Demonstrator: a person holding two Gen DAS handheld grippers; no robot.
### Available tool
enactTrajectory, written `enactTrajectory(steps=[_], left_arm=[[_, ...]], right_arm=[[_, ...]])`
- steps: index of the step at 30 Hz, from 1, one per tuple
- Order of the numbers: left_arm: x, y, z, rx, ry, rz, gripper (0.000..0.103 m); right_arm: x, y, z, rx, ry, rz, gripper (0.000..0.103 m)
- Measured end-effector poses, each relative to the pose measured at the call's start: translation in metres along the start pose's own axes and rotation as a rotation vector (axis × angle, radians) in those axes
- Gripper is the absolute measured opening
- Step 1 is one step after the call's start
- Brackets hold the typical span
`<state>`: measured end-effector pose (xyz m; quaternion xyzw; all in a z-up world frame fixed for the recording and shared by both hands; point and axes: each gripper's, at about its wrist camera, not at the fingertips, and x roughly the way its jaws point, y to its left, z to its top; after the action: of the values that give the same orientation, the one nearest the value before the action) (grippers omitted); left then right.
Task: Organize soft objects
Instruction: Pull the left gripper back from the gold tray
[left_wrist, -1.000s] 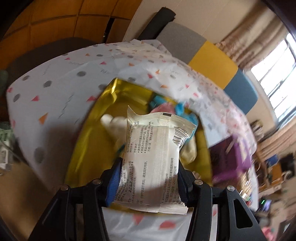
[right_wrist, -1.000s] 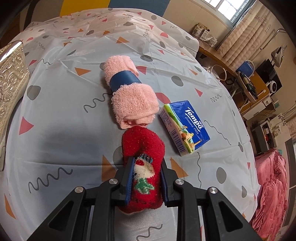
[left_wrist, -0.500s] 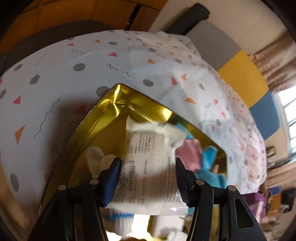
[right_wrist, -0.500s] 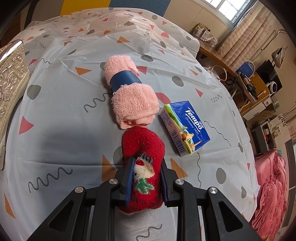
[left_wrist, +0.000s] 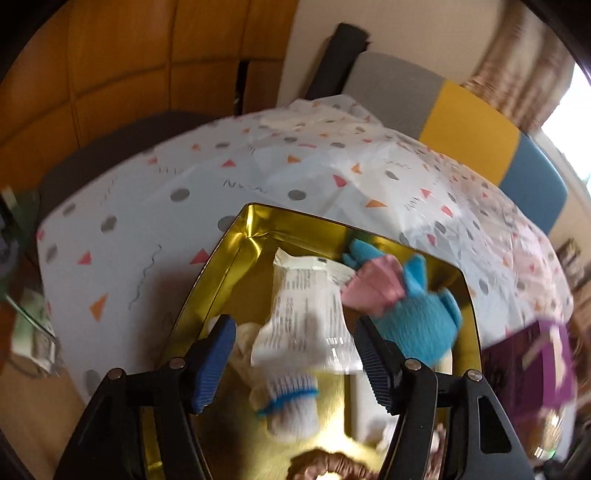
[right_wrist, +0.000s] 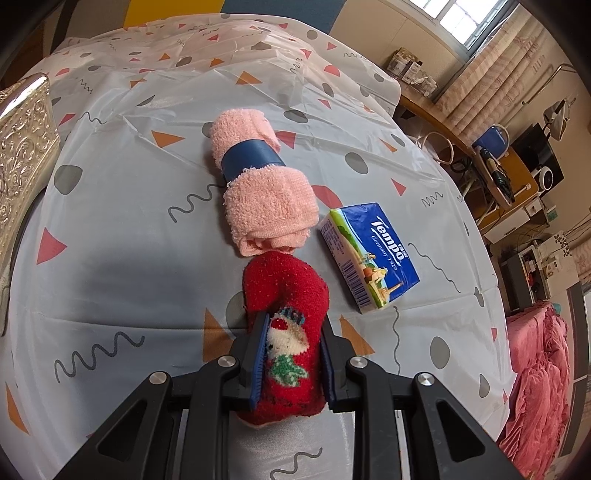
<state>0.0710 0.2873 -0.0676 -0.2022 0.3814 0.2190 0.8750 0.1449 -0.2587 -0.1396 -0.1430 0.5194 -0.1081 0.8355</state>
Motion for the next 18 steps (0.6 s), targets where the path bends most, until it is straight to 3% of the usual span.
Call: enactTrajectory(steps=[7, 14, 18], left_arm=[[-0.035, -0.01, -0.024, 0.109, -0.061, -0.001, 0.071], [-0.063, -0.022, -0.047, 0.189, -0.106, -0.023, 0.074], [-0.072, -0.029, -0.057, 0.215, -0.104, -0.046, 0.075]], right_arm=[[0.0, 0.0, 0.0, 0.007, 0.001, 0.002, 0.024], [-0.002, -0.005, 0.003, 0.052, 0.006, 0.068, 0.024], [-0.007, -0.001, 0.005, 0.065, -0.006, 0.203, 0.022]])
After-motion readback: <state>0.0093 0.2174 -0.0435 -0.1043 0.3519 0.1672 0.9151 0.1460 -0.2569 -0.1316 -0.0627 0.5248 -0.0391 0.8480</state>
